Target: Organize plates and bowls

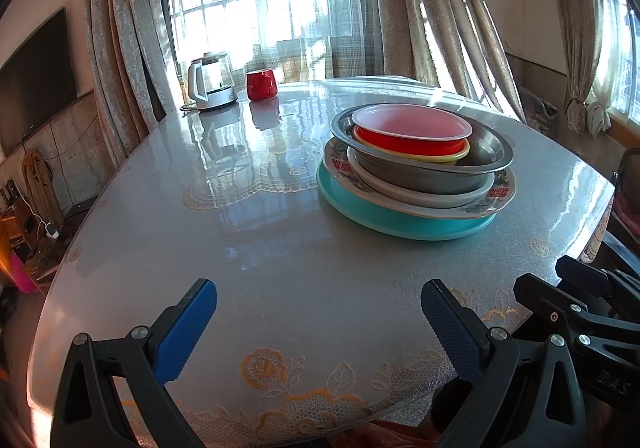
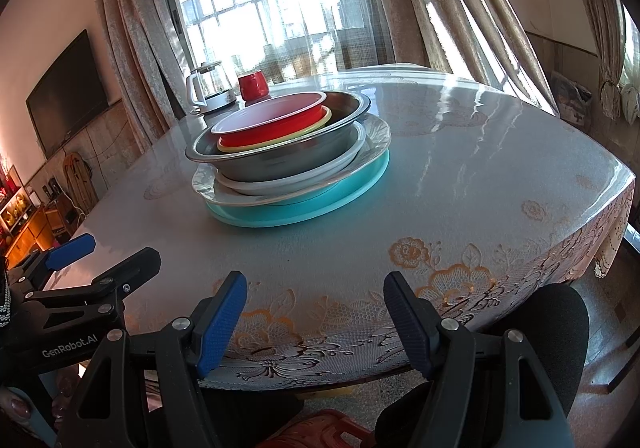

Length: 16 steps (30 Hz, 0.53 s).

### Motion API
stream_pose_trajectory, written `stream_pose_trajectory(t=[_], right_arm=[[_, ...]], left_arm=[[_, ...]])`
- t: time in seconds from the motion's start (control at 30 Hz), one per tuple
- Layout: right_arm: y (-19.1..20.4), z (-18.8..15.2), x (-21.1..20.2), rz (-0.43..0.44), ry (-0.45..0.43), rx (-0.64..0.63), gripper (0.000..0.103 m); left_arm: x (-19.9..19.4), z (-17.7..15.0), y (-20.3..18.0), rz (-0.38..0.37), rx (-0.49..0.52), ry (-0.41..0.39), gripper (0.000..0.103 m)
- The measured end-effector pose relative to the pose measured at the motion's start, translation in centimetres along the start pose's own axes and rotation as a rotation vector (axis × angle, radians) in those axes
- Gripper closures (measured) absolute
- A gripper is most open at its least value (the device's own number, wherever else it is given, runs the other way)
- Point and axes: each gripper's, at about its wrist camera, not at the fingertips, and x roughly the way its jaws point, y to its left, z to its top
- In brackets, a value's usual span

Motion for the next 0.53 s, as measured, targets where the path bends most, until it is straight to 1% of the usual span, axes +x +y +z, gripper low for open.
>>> stream_pose_trajectory(t=[0.53], right_arm=[[-0.34, 0.2, -0.06, 0.011, -0.005, 0.008, 0.031]], left_arm=[[-0.23, 0.25, -0.33, -0.06, 0.021, -0.014, 0.0]])
